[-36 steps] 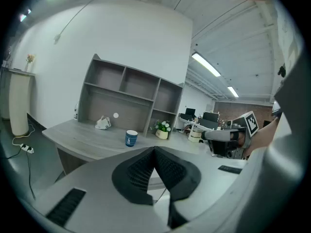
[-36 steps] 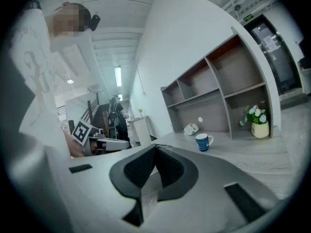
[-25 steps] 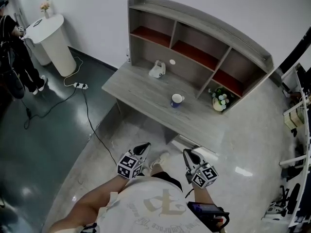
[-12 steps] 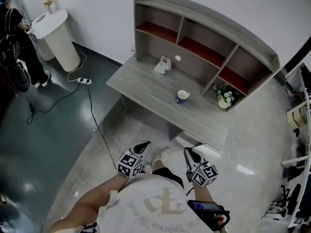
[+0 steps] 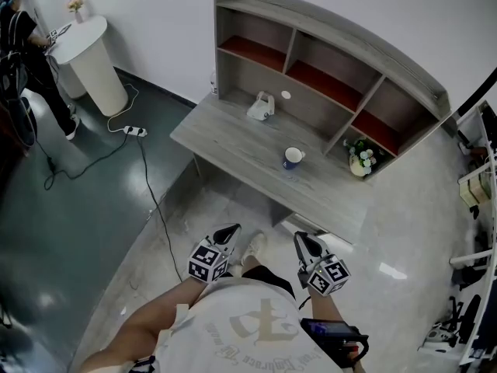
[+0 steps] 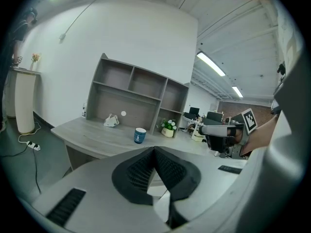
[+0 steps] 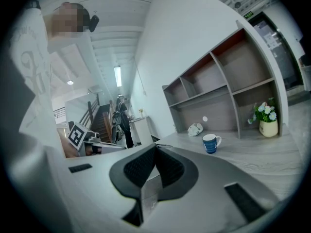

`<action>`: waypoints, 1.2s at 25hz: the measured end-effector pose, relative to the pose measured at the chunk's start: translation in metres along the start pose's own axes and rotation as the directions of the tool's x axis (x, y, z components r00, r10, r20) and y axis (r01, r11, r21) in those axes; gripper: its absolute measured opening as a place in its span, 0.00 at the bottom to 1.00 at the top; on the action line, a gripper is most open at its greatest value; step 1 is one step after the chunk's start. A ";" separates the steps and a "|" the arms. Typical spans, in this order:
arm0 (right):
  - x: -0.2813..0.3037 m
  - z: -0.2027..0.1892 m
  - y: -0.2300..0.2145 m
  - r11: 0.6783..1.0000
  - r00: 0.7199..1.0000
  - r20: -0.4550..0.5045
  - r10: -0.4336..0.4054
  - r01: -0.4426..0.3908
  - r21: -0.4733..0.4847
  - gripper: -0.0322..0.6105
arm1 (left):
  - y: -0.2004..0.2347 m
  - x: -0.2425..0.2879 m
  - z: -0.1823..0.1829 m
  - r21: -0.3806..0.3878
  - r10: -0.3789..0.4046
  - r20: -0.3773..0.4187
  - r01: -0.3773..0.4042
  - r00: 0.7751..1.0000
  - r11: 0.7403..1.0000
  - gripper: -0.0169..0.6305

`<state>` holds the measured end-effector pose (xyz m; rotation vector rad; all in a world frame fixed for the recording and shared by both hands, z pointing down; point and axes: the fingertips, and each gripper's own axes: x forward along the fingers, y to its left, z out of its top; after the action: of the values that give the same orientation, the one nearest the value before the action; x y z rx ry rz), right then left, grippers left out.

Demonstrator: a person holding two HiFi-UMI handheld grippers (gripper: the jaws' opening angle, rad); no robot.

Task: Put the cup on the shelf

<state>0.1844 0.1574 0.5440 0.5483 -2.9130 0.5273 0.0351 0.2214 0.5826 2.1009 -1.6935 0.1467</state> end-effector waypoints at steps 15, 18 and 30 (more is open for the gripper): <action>0.047 0.009 -0.042 1.000 0.999 -0.029 0.016 -0.015 0.012 0.05 | 0.033 0.037 0.019 -0.014 0.026 -0.006 -0.026 1.000 1.000 0.03; 0.061 0.013 -0.054 1.000 0.999 -0.029 0.022 -0.022 0.011 0.06 | 0.043 0.047 0.027 -0.015 0.039 -0.002 -0.039 0.999 0.999 0.03; 0.107 0.042 -0.116 1.000 1.000 -0.021 0.021 -0.020 0.008 0.06 | 0.073 0.104 0.067 -0.004 0.049 -0.001 -0.049 0.999 0.999 0.03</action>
<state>0.1264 0.0061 0.5610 0.5111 -2.9010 0.5433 -0.0215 0.0891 0.5780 2.0565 -1.7443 0.1597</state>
